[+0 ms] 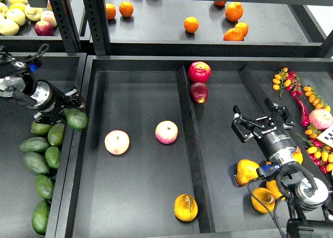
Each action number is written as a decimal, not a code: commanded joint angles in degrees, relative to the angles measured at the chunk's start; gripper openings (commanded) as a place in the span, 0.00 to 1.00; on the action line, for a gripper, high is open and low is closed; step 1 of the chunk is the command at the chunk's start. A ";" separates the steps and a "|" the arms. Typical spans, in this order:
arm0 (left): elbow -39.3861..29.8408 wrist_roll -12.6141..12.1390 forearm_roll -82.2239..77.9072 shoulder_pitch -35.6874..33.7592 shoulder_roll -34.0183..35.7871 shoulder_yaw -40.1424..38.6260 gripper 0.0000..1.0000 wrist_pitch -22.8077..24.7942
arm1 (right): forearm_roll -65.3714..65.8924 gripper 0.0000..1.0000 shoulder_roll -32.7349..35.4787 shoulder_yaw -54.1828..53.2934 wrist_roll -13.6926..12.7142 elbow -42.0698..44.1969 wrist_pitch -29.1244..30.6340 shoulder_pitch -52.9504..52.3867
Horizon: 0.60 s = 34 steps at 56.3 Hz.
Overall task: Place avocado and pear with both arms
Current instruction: 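Lift the avocado and carry it into the avocado bin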
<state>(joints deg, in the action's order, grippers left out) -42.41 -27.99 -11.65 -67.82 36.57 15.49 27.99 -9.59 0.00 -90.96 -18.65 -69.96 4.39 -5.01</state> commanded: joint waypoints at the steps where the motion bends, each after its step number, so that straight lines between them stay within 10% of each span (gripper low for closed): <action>1: -1.89 -0.01 -0.04 1.90 2.89 -0.11 0.37 0.01 | 0.01 1.00 0.00 0.08 0.01 0.08 0.00 0.00; 34: -3.20 -0.01 -1.26 16.05 9.31 -7.14 0.39 0.01 | -0.08 1.00 0.00 0.16 -0.07 0.26 0.00 0.09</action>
<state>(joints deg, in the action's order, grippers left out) -45.52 -28.01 -12.15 -55.25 45.65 10.95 27.99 -9.72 0.00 -90.79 -18.72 -69.61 4.39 -5.03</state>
